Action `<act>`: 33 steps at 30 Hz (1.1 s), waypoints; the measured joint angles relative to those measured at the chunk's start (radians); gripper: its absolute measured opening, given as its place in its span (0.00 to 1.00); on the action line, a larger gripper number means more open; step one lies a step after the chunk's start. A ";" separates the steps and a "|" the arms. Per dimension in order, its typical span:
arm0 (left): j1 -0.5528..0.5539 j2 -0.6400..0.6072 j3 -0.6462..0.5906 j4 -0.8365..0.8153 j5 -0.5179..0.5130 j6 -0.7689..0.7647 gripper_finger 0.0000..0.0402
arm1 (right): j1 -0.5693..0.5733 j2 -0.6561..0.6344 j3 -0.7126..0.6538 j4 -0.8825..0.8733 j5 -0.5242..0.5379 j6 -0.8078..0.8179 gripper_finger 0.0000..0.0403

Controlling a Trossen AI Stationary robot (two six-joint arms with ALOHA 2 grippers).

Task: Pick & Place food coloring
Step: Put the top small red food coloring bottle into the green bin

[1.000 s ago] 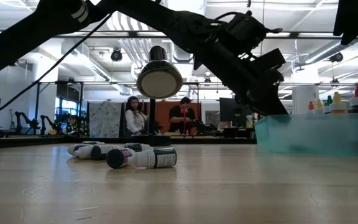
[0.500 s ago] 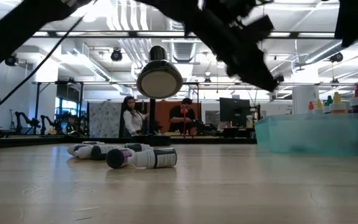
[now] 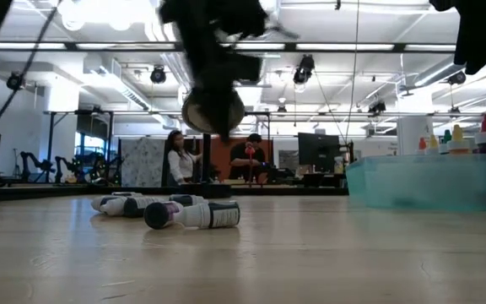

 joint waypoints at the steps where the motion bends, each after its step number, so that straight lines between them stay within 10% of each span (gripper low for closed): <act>1: -0.001 -0.042 -0.076 0.007 -0.005 -0.049 0.22 | 0.000 0.000 -0.001 0.002 0.000 0.001 0.53; 16: 0.002 -0.546 -0.833 0.298 0.023 -0.447 0.22 | 0.000 0.002 -0.001 0.048 0.029 0.080 0.53; 33: 0.003 -0.571 -0.897 0.416 0.040 -0.453 0.22 | -0.002 0.003 -0.010 0.123 0.021 0.171 0.53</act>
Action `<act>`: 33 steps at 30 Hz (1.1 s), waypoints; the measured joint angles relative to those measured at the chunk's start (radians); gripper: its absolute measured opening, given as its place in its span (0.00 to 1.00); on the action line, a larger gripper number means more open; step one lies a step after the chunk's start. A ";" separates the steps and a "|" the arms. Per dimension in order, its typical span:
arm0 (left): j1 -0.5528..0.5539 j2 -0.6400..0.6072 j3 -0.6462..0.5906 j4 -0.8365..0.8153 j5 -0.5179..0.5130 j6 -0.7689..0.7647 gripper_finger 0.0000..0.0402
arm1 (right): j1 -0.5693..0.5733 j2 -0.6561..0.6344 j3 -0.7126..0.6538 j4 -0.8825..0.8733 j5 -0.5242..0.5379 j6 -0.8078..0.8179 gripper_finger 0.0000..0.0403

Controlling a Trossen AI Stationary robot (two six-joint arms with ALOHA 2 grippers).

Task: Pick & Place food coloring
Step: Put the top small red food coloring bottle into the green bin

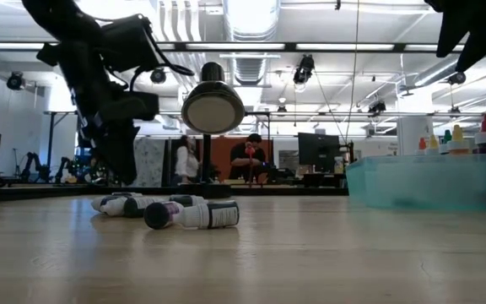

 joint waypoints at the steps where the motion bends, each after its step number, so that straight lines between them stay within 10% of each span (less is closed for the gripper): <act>1: 0.000 0.000 -0.001 0.000 0.000 0.000 0.22 | 0.000 0.000 0.000 0.000 0.000 -0.002 0.53; 33: 0.000 0.140 0.063 0.160 0.063 0.031 0.09 | 0.001 0.000 -0.044 0.003 0.000 0.021 0.53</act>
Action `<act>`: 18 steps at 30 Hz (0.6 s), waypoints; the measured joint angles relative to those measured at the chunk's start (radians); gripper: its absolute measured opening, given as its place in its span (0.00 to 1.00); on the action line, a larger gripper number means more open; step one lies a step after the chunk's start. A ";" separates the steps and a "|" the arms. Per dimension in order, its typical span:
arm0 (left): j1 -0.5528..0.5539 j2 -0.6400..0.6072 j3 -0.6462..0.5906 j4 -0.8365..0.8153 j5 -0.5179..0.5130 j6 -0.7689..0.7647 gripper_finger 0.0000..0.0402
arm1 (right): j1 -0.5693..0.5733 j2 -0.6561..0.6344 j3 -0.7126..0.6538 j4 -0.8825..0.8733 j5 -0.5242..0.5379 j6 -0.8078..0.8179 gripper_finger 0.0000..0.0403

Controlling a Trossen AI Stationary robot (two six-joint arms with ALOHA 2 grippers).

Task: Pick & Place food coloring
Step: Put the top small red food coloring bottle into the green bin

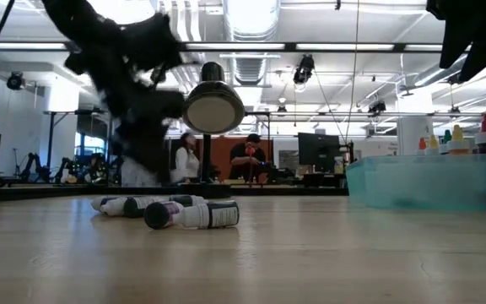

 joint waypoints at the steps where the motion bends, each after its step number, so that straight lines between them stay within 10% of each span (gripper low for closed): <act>1: 0.002 0.000 0.016 0.034 0.012 0.015 0.09 | 0.000 0.000 0.000 0.001 0.000 0.000 0.53; 18: 0.030 0.453 0.722 0.148 0.155 0.385 0.10 | 0.000 -0.038 0.001 0.030 0.133 0.046 0.53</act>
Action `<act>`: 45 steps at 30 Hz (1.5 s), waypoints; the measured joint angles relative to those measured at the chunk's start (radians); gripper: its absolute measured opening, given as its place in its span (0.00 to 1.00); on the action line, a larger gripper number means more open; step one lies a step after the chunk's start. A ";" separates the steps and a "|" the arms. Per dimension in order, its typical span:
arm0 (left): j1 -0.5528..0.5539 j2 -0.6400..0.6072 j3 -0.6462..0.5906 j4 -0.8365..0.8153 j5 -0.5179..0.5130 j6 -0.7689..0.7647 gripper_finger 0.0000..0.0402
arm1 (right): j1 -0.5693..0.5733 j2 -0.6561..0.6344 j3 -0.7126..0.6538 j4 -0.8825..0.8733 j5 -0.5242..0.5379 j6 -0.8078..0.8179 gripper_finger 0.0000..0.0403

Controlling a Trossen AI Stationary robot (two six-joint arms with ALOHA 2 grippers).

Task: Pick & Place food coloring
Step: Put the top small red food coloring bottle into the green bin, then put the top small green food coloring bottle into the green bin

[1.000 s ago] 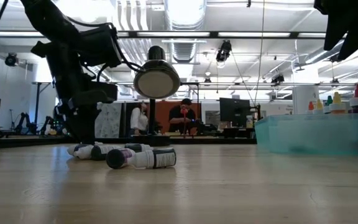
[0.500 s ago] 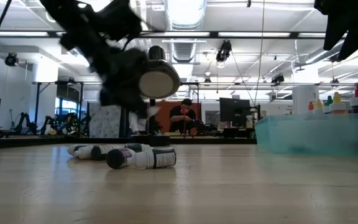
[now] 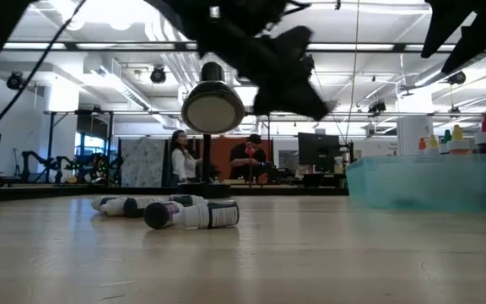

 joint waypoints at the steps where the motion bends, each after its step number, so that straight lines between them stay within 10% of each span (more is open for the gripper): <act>1: 0.000 0.035 0.049 -0.001 0.005 0.018 0.10 | 0.000 -0.005 0.000 0.000 0.004 0.001 0.53; 21: 0.002 0.489 0.629 -0.155 0.057 0.082 0.13 | 0.002 -0.082 -0.003 0.007 0.141 -0.007 0.53; 31: 0.001 0.490 0.633 -0.170 0.035 0.075 0.36 | 0.002 -0.081 -0.008 0.015 0.050 -0.151 0.53; 45: -0.007 0.195 0.498 -0.538 0.006 0.290 0.39 | -0.001 -0.033 -0.032 0.420 0.047 -0.356 0.53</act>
